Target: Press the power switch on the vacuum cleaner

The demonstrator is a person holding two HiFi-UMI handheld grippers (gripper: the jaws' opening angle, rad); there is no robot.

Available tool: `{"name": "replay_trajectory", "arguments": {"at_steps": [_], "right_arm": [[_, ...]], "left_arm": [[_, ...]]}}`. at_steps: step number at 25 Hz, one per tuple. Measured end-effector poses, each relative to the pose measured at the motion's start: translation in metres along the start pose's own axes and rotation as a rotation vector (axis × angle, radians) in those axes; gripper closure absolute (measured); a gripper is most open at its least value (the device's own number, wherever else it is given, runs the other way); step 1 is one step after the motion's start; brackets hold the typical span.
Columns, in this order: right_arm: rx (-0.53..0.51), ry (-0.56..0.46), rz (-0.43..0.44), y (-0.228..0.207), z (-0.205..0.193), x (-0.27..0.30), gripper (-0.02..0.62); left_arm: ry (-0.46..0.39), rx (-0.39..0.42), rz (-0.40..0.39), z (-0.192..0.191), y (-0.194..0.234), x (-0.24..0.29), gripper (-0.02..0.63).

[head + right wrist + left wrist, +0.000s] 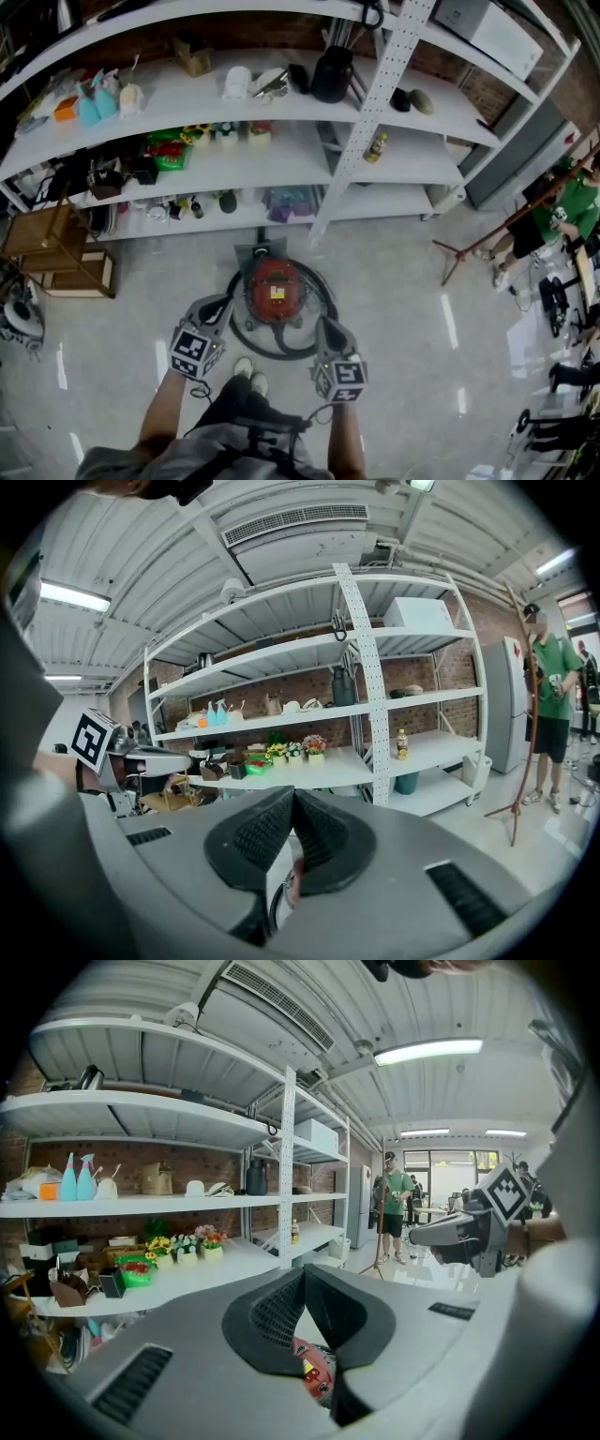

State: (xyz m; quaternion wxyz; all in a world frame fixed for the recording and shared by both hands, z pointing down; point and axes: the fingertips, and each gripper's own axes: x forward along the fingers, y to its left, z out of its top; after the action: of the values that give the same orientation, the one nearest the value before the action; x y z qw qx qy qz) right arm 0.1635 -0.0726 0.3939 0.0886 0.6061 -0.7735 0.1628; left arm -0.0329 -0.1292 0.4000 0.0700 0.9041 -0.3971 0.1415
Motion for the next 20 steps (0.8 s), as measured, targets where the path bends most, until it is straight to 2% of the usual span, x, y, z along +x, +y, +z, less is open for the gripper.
{"name": "replay_trajectory", "arguments": {"at_steps": [4,13,20], "right_arm": [[0.005,0.035,0.006,0.0,-0.006,0.018,0.583],[0.025,0.127,-0.007,-0.003,-0.043,0.055,0.584],[0.033,0.138,-0.001,-0.001,-0.057,0.075,0.583]], "left_arm": [[0.02,0.011,-0.005,-0.005,0.011,0.016,0.598],[0.091,-0.026,-0.056,-0.041,0.021,0.047,0.598],[0.125,-0.043,-0.084,-0.065,0.019,0.062,0.598]]}}
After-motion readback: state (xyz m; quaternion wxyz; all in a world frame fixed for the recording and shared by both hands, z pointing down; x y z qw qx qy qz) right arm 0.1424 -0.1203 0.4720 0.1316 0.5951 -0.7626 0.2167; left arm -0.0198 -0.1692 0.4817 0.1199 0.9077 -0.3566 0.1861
